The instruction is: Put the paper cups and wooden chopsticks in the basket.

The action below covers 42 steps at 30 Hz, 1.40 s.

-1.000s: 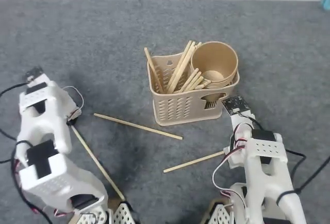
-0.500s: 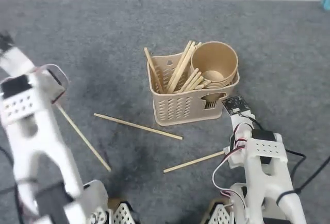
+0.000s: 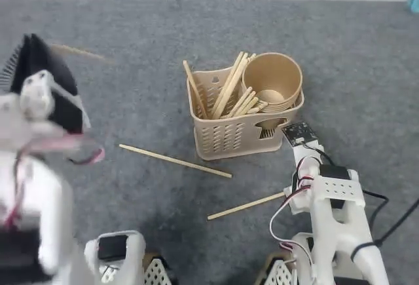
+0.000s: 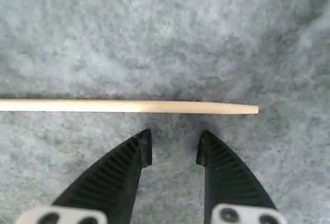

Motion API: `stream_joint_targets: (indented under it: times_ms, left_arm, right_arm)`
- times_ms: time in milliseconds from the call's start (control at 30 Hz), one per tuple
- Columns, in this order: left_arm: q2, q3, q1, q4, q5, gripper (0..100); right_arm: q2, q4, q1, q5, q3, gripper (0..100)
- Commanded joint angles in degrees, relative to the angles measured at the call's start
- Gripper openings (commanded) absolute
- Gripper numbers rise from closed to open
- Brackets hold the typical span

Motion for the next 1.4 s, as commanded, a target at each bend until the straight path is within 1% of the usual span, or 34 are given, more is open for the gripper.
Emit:
stream_joint_targets:
  times_ms: [0,133,300,367,433,500,533,600,667,767,833,867,933,967,1033,1100,1167,1267,1367]
  left_arm:
    - [-1.49,-1.89,6.59,-10.9,-0.44,1]
    - [-1.67,-0.66,13.54,-21.45,-0.62,1]
    - [-1.49,2.42,22.07,-27.43,-7.91,1]
    - [-1.49,5.41,23.65,-32.26,-10.11,1]
    - [-1.41,9.89,23.56,-37.01,-11.78,1]
    - [-1.58,15.34,23.47,-38.95,-13.19,1]
    - [-1.93,18.07,23.03,-38.07,-13.45,1]
    - [-2.29,22.37,20.13,-33.76,-12.66,1]
    - [-3.69,25.27,18.46,-24.88,-10.37,1]
    - [-4.66,27.21,18.02,-9.76,-7.21,2]
    - [-3.96,29.23,17.93,-3.69,-4.66,4]
    - [-3.16,31.16,17.32,-2.73,-2.55,7]
    - [-0.88,36.18,14.42,-4.4,2.11,12]
    - [0.62,38.81,13.45,-6.77,3.87,15]
    - [4.04,43.47,12.4,-12.31,4.48,18]
    - [7.47,46.64,12.4,-16.97,4.4,18]
    - [10.99,47.96,12.4,-19.96,4.48,16]
    - [16.44,48.13,12.66,-22.24,4.84,14]
    - [22.77,47.6,12.66,-23.91,7.65,14]
  right_arm:
    - [-0.04,-0.31,-0.13,0.44,0.0,15.4]
    - [-0.04,-0.22,-0.13,0.44,0.0,15.4]
    - [-0.04,-0.22,-0.13,0.44,0.0,15.4]
    - [-0.04,-0.22,-0.13,0.53,0.0,15.4]
    - [-0.04,-0.22,-0.13,0.53,0.0,15.4]
    - [-0.04,-0.22,-0.13,0.53,0.0,15.4]
    - [-0.04,-0.22,-0.13,0.53,0.0,15.4]
    - [-0.04,-0.22,-0.13,0.53,0.0,15.4]
    - [-0.04,-0.22,-0.13,0.62,0.0,15.4]
    - [-0.04,-0.4,-0.13,0.7,0.0,15.4]
    - [-0.04,-0.48,-0.13,0.7,0.0,15.4]
    - [-0.04,-0.4,-0.13,0.7,0.0,15.4]
    - [-0.04,-0.31,-0.13,0.7,0.0,15.4]
    - [-0.04,-0.31,-0.13,0.7,0.0,15.4]
    - [-0.04,-0.22,-0.13,0.62,0.0,15.4]
    - [-0.04,-0.22,-0.13,0.53,0.0,15.4]
    - [-0.04,-0.22,-0.13,0.44,0.0,15.4]
    - [-0.04,-0.22,-0.13,0.35,0.0,15.4]
    - [-0.04,-0.22,-0.13,0.35,0.0,15.4]
